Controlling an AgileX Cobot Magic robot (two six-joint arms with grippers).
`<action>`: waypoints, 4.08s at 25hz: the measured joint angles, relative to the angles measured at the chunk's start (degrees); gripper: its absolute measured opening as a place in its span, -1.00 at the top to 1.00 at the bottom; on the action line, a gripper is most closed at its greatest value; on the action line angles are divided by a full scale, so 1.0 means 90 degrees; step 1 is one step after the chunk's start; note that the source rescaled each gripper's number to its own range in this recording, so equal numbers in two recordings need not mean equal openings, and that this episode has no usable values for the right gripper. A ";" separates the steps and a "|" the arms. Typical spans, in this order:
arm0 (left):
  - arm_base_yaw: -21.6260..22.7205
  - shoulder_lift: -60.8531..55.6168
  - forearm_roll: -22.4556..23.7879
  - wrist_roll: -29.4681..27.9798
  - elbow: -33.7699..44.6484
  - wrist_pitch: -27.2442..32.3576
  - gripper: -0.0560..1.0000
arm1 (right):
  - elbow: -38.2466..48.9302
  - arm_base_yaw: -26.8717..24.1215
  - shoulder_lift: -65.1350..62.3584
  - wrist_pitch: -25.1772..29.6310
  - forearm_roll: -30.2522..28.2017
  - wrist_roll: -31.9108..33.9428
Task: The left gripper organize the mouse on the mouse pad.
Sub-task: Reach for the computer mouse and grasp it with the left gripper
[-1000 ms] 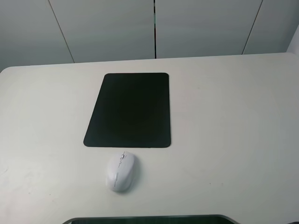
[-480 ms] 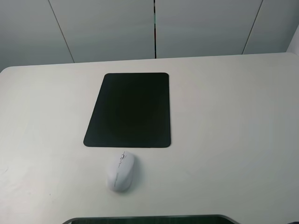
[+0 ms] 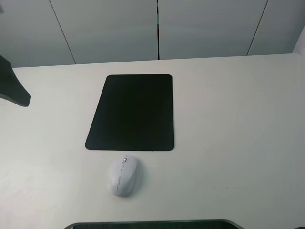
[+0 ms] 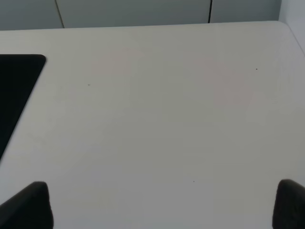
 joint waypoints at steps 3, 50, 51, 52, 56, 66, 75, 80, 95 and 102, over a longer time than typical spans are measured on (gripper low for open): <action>-0.0618 0.0369 0.0000 -0.0385 -0.0066 -0.0025 -0.96 | 0.0000 0.0000 0.0000 0.0000 0.0000 0.0000; -0.3661 0.4348 -0.0169 -0.2492 -0.0523 -0.1378 -0.96 | 0.0000 0.0000 0.0000 0.0000 0.0000 0.0000; -0.3686 0.4407 -0.0180 -0.2492 -0.0523 -0.1450 -0.96 | 0.0000 0.0000 0.0000 0.0000 0.0000 0.0000; -0.3698 0.4453 -0.0180 -0.2492 -0.0523 -0.1517 -0.96 | 0.0000 0.0000 0.0000 0.0000 0.0000 0.0000; -0.3708 0.4621 -0.0198 -0.2479 -0.0533 -0.1671 -0.96 | 0.0000 0.0000 0.0000 0.0000 0.0000 0.0000; -0.3708 0.4845 -0.0198 -0.2479 -0.0533 -0.1919 -0.96 | 0.0000 0.0000 0.0000 0.0000 0.0000 0.0000; -0.3708 0.4997 -0.0186 -0.2466 -0.0533 -0.2071 -0.96 | 0.0000 0.0000 0.0000 0.0000 0.0000 0.0000; -0.3708 0.5133 -0.0186 -0.2466 -0.0533 -0.2144 -0.96 | 0.0000 0.0000 0.0000 0.0000 0.0000 0.0000; -0.3708 0.5367 -0.0159 -0.2455 -0.0533 -0.2491 -0.96 | 0.0000 0.0000 0.0000 0.0000 0.0000 0.0000; -0.3708 0.5367 -0.0156 -0.2452 -0.0533 -0.2599 -0.96 | 0.0000 0.0000 0.0000 0.0000 0.0000 0.0000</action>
